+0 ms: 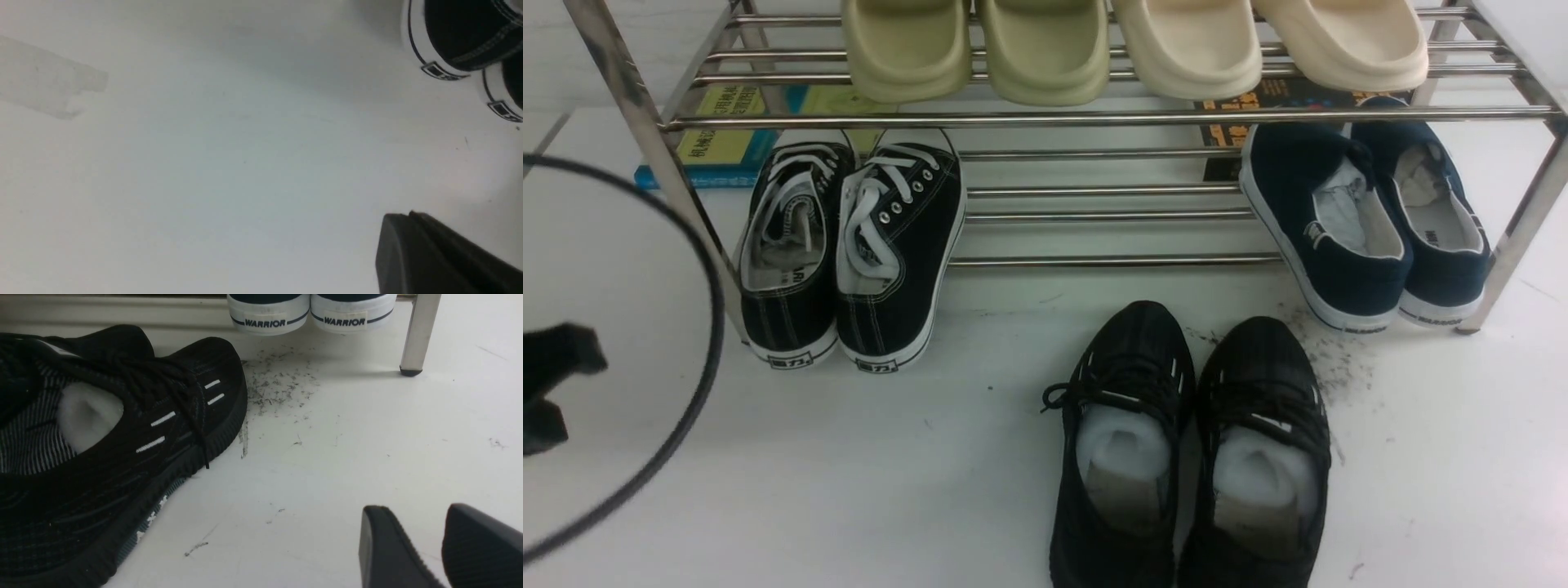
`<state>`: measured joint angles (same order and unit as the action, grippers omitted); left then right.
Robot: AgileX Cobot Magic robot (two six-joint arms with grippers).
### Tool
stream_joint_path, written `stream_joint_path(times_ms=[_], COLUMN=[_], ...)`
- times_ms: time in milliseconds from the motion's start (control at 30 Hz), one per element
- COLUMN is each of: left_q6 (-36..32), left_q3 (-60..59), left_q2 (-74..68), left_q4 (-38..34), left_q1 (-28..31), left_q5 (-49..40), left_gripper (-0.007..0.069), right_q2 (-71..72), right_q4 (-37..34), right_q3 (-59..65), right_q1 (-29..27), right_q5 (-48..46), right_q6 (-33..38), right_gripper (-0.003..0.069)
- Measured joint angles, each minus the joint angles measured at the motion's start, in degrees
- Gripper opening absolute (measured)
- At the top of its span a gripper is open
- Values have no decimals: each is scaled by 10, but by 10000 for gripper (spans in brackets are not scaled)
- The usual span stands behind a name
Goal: Take the shoes off the shelf with your hand on the white table.
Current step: 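Grasp the leftmost shoe on the bottom shelf of the shoe rack with the left gripper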
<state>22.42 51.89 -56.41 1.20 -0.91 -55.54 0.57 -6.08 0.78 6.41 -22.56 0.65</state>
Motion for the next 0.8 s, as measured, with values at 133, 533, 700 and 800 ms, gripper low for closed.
stream_joint_path(times_ms=[133,533,700,800], left_q6=[-20,-59,-60,-79], left_q3=[65,194,208,212], left_q2=[-85,-275,-305,-315], left_q4=[-7,-51,-63,-96], left_q1=[0,0,0,0], left_q5=[-2,3,25,45], left_gripper=[95,393,405,408], right_q2=[0,0,0,0], right_q4=[0,0,0,-1], right_q3=[0,0,0,0], right_q1=[0,0,0,0], right_q5=[0,0,0,0], right_q6=[0,0,0,0], right_gripper=[237,237,237,237])
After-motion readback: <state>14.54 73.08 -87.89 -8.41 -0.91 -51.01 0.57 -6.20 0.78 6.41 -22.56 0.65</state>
